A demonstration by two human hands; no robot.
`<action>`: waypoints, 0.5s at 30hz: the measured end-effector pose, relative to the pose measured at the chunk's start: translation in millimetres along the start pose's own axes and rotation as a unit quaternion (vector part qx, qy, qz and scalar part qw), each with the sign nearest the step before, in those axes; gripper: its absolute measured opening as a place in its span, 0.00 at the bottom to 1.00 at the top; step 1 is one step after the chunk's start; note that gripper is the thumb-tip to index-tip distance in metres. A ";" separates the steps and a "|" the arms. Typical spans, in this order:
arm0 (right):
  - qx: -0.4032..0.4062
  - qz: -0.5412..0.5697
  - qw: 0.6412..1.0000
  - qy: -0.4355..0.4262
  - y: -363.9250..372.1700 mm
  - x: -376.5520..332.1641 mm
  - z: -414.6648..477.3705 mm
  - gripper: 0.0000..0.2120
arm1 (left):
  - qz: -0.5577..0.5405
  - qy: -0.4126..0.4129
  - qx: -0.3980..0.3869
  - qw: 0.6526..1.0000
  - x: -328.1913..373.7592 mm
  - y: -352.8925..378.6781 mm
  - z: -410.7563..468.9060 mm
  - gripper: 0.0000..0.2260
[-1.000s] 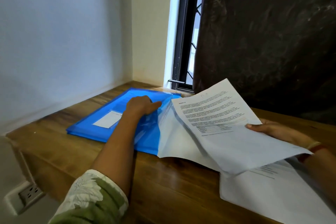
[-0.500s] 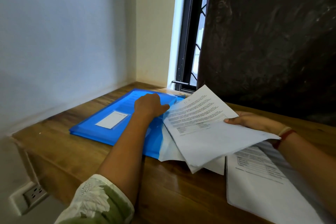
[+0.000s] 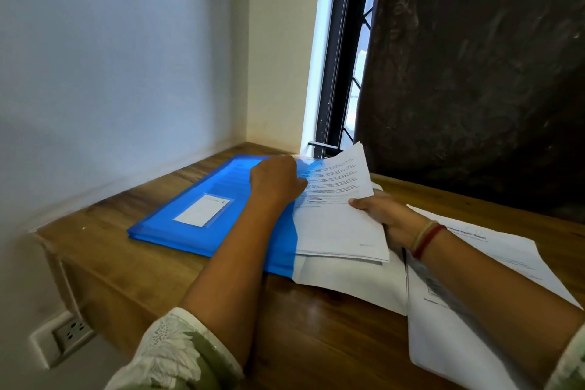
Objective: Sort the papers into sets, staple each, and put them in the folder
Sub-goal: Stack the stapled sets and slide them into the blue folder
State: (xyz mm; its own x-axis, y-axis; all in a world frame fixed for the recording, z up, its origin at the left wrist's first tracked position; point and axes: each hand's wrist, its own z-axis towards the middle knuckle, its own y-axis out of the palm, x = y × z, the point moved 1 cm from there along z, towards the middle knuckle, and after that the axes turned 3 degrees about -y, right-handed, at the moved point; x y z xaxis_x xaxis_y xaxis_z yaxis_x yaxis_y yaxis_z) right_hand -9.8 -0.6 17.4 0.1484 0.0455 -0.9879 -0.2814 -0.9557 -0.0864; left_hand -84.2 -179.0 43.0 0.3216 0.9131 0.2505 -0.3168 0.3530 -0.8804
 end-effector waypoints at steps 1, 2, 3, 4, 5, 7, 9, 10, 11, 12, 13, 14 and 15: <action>-0.003 0.013 1.000 0.003 6.8 0.8 -0.4 0.16 | 0.003 -0.002 0.003 1.000 1.0 -0.6 -0.5 0.12; -0.008 0.020 1.000 0.006 13.8 1.4 -1.4 0.16 | 0.005 -0.005 0.006 1.000 2.6 -0.9 -1.2 0.12; -0.013 0.022 1.000 0.008 22.1 2.4 -2.7 0.16 | 0.007 -0.009 0.010 1.000 3.7 -0.9 -2.0 0.12; -0.016 0.026 0.999 0.008 30.9 3.3 -4.1 0.16 | 0.009 -0.012 0.015 1.000 5.2 -0.4 -2.7 0.11; -0.017 0.036 0.999 0.004 40.0 4.3 -5.0 0.16 | 0.013 -0.014 0.019 1.000 6.7 0.1 -3.2 0.11; -0.011 0.061 0.998 -0.011 58.9 6.7 -5.4 0.14 | 0.021 -0.017 0.023 0.999 8.7 0.9 -4.4 0.11; -0.013 0.072 0.997 -0.014 76.2 8.3 -3.3 0.12 | 0.028 -0.021 0.022 0.999 10.2 1.7 -5.0 0.12; -0.017 0.068 0.997 -0.014 83.9 8.0 -2.1 0.10 | 0.032 -0.023 0.020 0.999 10.9 2.0 -5.3 0.13; -0.019 0.058 0.998 -0.015 91.3 7.2 -0.7 0.09 | 0.036 -0.025 0.018 0.999 11.4 2.4 -5.4 0.13; -0.018 0.050 0.998 -0.019 97.5 5.8 0.3 0.09 | 0.039 -0.026 0.017 0.999 11.5 2.7 -5.5 0.14; -0.015 0.046 0.999 -0.020 102.6 4.2 2.4 0.08 | 0.042 -0.028 0.017 0.999 11.3 3.0 -5.2 0.14; -0.016 0.046 0.999 -0.017 106.2 3.0 3.3 0.07 | 0.041 -0.031 0.020 0.999 10.6 2.9 -4.9 0.14; -0.022 0.046 0.999 -0.009 107.8 1.3 1.6 0.06 | 0.035 -0.034 0.024 0.999 9.8 2.9 -4.2 0.14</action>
State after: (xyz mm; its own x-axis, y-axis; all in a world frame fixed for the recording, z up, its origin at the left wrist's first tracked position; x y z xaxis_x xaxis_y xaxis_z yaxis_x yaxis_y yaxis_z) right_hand -41.5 -103.0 6.5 0.1064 -0.0380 -0.9936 -0.2519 -0.9677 0.0101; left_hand -78.2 -169.9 41.2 0.2356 0.9472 0.2175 -0.3789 0.2956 -0.8770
